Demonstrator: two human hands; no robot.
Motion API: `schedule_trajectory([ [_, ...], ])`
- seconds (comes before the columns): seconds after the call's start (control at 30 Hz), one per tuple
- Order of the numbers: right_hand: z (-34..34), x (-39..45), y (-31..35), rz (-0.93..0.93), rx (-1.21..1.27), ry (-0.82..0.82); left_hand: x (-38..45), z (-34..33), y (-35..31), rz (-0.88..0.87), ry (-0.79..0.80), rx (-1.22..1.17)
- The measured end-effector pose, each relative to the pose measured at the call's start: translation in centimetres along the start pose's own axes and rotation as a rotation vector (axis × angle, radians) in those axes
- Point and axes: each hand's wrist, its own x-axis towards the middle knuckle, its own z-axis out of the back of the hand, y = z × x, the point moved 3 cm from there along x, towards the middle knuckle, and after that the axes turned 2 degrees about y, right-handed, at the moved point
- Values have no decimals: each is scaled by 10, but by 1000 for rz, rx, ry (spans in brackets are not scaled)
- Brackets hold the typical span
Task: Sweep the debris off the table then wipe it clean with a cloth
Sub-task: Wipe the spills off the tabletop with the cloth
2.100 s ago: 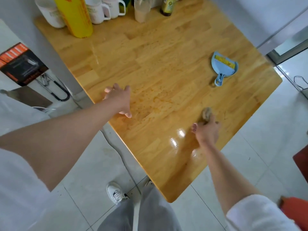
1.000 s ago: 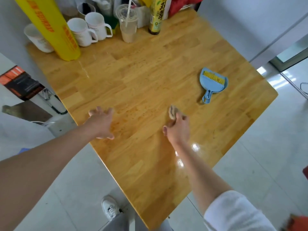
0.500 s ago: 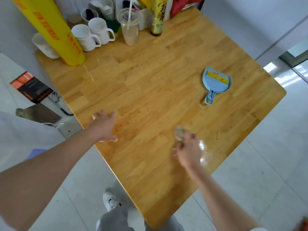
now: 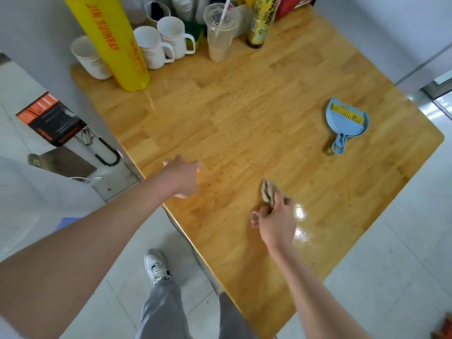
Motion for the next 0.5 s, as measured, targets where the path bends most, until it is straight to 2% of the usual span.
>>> schedule_trajectory([
  [0.13, -95, -65, 108, 465, -43, 358, -2, 1, 12, -87, 16, 99],
  [0.2, -99, -61, 125, 474, -18, 402, -1, 6, 26, -175, -38, 104],
  [0.23, -92, -53, 116, 414, 8, 378, 0, 11, 34, -213, -72, 95],
  [0.3, -60, -35, 83, 131, 144, 254, 6, 25, 51, -240, -146, 94],
  [0.37, -23, -21, 48, -214, 317, 1, 18, 44, 70, -213, -194, 106],
  [0.43, -10, -19, 39, -468, 263, -196, 31, 57, 83, -175, -170, 78],
  [0.47, -14, -20, 48, -488, 243, -214, 36, 58, 87, -161, -153, 65],
  [0.5, -27, -20, 67, -424, 237, -195, 43, 60, 87, -156, -136, 70],
])
